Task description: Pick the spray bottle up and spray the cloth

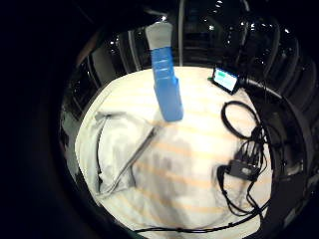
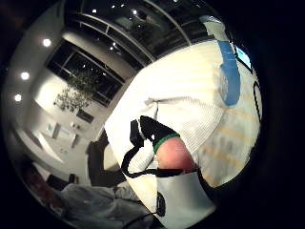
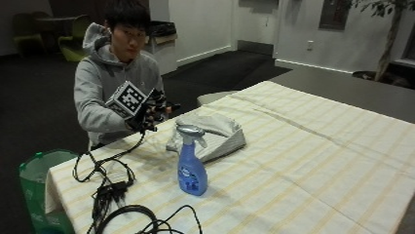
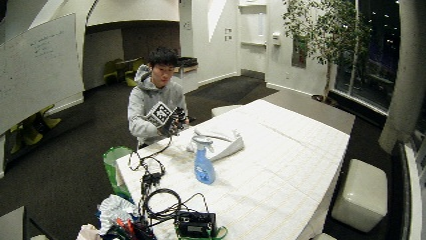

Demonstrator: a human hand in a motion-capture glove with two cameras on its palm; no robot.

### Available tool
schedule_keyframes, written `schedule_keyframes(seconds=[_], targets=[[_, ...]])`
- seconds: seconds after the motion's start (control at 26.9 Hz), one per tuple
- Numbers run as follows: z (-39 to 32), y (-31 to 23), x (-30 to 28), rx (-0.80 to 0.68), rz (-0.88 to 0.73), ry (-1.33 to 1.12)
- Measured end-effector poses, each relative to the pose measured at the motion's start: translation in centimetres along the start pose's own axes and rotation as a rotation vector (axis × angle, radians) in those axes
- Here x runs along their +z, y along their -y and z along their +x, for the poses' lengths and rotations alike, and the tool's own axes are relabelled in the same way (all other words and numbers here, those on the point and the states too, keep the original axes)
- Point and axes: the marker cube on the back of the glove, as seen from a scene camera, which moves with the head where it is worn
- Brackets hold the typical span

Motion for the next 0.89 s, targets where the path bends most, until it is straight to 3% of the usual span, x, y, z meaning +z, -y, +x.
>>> schedule_keyframes(seconds=[0.33, 0.89], targets=[[3.7, 4.0, 2.1, 0.185, 0.028, 0.139], [7.3, 7.8, 5.5, 0.342, 0.05, 0.294]])
